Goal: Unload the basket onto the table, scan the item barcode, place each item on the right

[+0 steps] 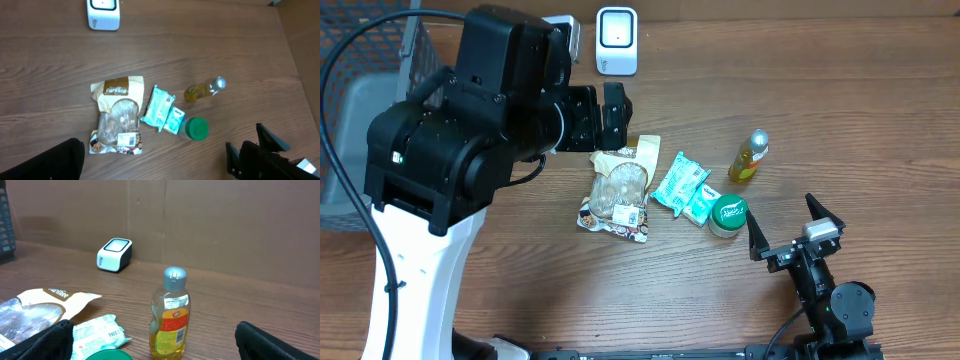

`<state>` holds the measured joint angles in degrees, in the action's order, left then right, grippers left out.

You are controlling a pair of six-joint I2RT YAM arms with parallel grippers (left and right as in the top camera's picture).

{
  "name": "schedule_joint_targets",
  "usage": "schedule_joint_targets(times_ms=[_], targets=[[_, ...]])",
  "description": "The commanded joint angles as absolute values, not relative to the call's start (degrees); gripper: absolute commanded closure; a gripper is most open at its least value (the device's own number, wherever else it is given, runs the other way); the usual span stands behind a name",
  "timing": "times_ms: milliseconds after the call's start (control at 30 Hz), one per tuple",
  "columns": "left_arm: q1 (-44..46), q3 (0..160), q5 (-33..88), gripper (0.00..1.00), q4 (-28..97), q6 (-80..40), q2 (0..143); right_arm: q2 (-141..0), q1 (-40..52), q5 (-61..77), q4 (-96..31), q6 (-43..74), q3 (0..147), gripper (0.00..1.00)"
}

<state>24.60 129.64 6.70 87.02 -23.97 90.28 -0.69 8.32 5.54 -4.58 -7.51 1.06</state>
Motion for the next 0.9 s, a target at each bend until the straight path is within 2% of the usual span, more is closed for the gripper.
schedule_joint_targets(times_ms=[0,700,867], targets=[[24.29,126.91,7.05,0.0,86.96,-23.31,88.12,-0.16,8.16,5.19,-4.38,-7.38,0.45,0.0],[24.27,101.32,4.82,0.0,86.67,-22.65,78.85,-0.16,8.16,5.19,-4.38,-7.38,0.47,0.0],[24.27,92.62,-4.05,0.0,75.46,-22.68,74.43,-0.16,8.16,5.19,-4.38,-7.38,0.47,0.0]])
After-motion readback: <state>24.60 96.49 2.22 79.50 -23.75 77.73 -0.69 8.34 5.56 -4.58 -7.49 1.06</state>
